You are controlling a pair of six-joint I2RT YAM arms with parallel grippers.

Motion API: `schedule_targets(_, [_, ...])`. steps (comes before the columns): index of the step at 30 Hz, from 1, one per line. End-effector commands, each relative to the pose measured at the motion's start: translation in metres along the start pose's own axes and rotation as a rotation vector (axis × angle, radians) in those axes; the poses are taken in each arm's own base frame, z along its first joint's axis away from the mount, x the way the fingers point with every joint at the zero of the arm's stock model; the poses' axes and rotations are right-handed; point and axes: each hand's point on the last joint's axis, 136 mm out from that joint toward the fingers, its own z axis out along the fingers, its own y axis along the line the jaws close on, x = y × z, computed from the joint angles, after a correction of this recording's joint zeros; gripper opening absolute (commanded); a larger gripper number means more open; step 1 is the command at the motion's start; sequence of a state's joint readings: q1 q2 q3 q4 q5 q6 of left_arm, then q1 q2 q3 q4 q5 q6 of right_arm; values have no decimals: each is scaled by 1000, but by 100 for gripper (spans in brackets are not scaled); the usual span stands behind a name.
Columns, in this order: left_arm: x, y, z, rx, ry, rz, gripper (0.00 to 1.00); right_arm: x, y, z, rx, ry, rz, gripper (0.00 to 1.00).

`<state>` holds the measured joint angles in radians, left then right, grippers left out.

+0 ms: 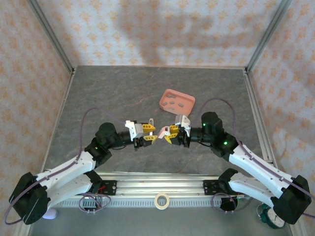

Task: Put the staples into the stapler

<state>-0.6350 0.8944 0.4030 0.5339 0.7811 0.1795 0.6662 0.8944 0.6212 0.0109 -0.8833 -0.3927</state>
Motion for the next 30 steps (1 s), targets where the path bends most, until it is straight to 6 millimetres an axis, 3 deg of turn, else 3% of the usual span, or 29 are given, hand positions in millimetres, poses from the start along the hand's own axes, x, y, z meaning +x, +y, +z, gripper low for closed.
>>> schedule_targets(1, [0,8,-3,-56,51,42,38,1,-1,-1,4,13,13,13])
schedule_targets(7, [14,-4,-3,15,109,81,52,-11,-16,1,69,-18,128,13])
schedule_targets(14, [32,8,-2,-67,200,143,63,-21,-18,8,38,32,295,12])
schedule_targets(20, [37,18,3,-132,213,155,66,-29,-14,15,-26,43,375,13])
schedule_targets(30, [23,28,10,-181,134,135,67,-20,-13,21,-53,96,434,13])
